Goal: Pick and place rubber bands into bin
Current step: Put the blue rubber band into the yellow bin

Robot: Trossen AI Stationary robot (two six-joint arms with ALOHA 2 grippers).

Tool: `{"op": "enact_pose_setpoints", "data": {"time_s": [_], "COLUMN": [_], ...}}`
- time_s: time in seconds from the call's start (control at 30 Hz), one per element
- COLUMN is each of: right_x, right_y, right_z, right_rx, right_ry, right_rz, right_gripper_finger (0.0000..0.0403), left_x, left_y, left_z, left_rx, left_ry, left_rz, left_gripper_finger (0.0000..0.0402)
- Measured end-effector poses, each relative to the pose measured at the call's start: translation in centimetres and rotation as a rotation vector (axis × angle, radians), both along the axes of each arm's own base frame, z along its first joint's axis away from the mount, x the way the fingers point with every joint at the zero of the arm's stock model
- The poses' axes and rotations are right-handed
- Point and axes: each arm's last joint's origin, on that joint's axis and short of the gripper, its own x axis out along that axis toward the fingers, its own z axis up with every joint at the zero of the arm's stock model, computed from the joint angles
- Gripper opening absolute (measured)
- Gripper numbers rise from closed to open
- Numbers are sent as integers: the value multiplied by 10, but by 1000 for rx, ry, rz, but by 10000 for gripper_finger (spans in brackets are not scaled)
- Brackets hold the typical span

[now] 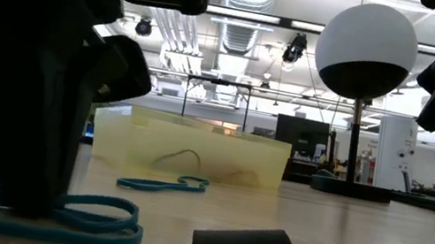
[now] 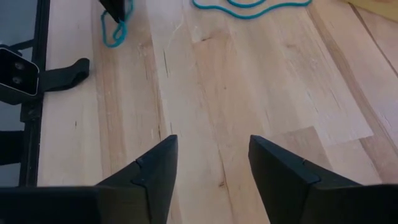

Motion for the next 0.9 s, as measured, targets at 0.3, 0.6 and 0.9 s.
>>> {"op": "enact_pose_setpoints", "data": {"time_s": [0.3,0.6,0.9], "right_x": [0,0,0], "right_y": [0,0,0], "right_z": [0,0,0], "right_rx": [2,6,22], "right_ry": [0,0,0], "right_rz": [-3,-6,-25], "right_gripper_finger": [177,175,171], "left_x": [5,-1,-4], "left_y": [26,63,99], "left_z": [50,111,132], "left_rx": [97,221,351], "left_ry": [-203,-384,-391], "left_rz": [103,183,221], "left_gripper_finger": [0,0,0]}}
